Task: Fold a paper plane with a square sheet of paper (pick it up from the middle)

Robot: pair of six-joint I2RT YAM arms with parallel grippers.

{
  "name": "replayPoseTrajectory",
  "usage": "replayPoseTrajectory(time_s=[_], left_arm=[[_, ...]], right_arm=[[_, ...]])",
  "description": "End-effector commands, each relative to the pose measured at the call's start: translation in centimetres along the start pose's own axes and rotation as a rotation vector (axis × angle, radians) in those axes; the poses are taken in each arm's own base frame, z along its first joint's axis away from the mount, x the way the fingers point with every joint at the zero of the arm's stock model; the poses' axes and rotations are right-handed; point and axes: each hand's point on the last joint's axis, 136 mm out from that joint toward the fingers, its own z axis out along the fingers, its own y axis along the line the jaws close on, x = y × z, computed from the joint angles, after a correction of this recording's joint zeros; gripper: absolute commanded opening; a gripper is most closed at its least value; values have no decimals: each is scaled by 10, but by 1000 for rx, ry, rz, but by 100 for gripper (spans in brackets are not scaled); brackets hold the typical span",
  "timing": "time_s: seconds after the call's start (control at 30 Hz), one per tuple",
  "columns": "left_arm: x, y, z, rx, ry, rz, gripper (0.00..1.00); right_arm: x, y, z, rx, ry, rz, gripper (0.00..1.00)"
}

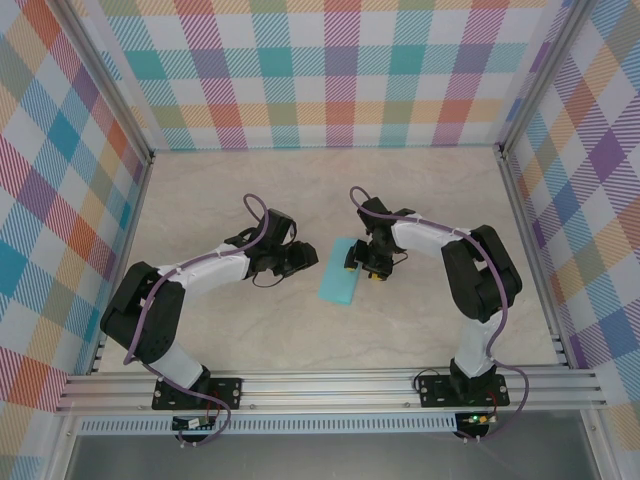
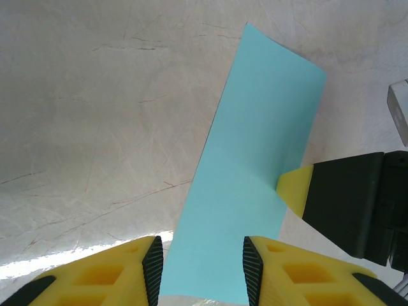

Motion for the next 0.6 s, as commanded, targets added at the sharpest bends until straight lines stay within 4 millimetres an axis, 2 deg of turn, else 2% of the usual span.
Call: replayPoseTrajectory(time_s=[0.0, 0.2, 0.57], left_arm=[[-2, -3, 1, 15, 4, 2, 40], [-5, -1, -2, 1, -15, -3, 40], [-29, 29, -25, -146, -205, -41, 40]], right_arm=[[5, -28, 13, 120, 29, 20, 61], [5, -30, 16, 131, 31, 36, 62], [6, -26, 10, 107, 24, 15, 62]])
